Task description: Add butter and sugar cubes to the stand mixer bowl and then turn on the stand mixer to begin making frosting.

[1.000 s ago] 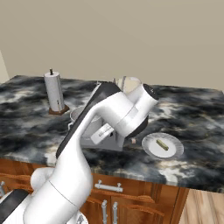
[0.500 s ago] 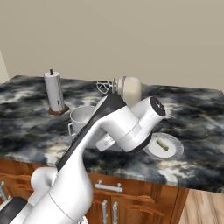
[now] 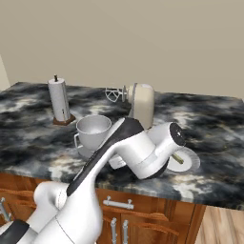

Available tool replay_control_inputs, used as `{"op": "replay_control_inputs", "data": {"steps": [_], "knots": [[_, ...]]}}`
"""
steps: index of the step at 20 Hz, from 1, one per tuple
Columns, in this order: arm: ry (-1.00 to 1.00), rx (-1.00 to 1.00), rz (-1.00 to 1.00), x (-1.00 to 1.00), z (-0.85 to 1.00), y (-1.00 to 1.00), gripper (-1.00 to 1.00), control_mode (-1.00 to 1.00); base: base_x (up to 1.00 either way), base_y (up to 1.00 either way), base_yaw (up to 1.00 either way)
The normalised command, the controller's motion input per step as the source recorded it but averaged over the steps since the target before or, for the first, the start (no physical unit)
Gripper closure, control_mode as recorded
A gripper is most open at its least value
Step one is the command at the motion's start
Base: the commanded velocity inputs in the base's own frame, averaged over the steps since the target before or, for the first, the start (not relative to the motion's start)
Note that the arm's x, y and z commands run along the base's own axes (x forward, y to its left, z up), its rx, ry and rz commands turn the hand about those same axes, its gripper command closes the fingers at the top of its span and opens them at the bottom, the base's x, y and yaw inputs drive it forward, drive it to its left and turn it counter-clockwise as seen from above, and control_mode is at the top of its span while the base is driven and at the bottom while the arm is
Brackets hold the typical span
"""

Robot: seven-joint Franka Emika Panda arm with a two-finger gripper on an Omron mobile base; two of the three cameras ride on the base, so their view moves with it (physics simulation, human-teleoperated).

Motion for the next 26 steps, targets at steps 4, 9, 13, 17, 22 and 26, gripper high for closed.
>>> {"op": "replay_control_inputs", "data": {"steps": [4,9,13,17,22,26], "knots": [[0.10,0.11,0.03,0.30,-0.09,-0.50,-1.00,-1.00,0.00,0.00,0.00],[0.10,0.11,0.08,0.34,-0.09,-0.47,-1.00,-1.00,0.00,0.00,0.00],[0.02,0.09,0.13,0.26,-0.18,-0.30,-1.00,-1.00,0.00,0.00,0.00],[0.00,0.10,0.14,0.17,-0.22,-0.10,-1.00,-1.00,0.00,0.00,0.00],[0.00,0.09,0.14,0.13,-0.30,0.00,-1.00,-1.00,0.00,0.00,0.00],[0.00,0.08,0.10,0.26,-0.21,0.00,-1.00,-1.00,0.00,0.00,0.00]]}}
